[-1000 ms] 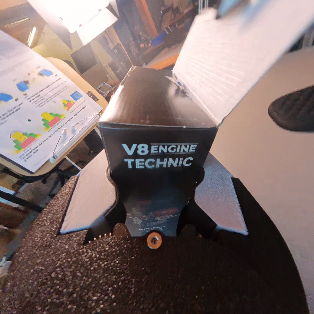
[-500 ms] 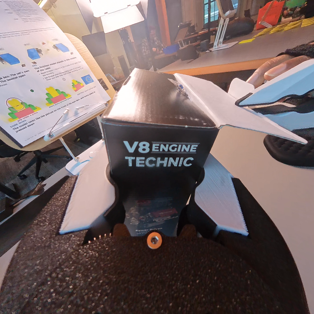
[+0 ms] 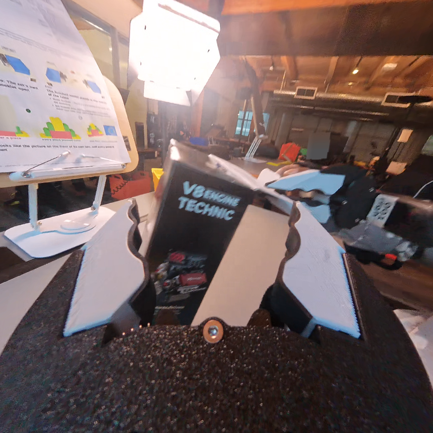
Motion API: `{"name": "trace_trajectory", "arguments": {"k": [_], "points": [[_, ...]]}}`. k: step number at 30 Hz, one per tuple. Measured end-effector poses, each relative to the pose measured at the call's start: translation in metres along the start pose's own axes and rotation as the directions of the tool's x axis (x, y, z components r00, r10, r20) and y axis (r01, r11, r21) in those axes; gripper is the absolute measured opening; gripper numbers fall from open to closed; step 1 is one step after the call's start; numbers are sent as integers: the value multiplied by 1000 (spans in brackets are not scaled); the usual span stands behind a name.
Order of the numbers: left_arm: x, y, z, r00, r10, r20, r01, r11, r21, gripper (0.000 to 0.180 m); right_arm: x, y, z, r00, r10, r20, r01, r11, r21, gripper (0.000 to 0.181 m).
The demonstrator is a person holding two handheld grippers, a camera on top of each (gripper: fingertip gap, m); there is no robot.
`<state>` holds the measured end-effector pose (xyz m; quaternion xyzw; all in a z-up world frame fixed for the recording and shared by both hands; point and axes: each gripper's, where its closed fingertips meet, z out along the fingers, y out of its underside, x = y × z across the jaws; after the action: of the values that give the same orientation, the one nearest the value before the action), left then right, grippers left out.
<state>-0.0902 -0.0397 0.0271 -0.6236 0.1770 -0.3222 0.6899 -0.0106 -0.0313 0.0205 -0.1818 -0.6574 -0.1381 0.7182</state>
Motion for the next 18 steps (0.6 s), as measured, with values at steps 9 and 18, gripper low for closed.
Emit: {"name": "trace_trajectory", "arguments": {"k": [9, 18], "points": [[-43, 0, 18, 973, 33, 230, 0, 990, -142, 145, 2, -7, 46, 994, -59, -91, 65, 996, 62, 2], [-66, 11, 11, 977, 149, 152, -116, 972, -206, 110, -32, -5, 65, 993, 18, 114, -23, 999, 47, 14]]}}
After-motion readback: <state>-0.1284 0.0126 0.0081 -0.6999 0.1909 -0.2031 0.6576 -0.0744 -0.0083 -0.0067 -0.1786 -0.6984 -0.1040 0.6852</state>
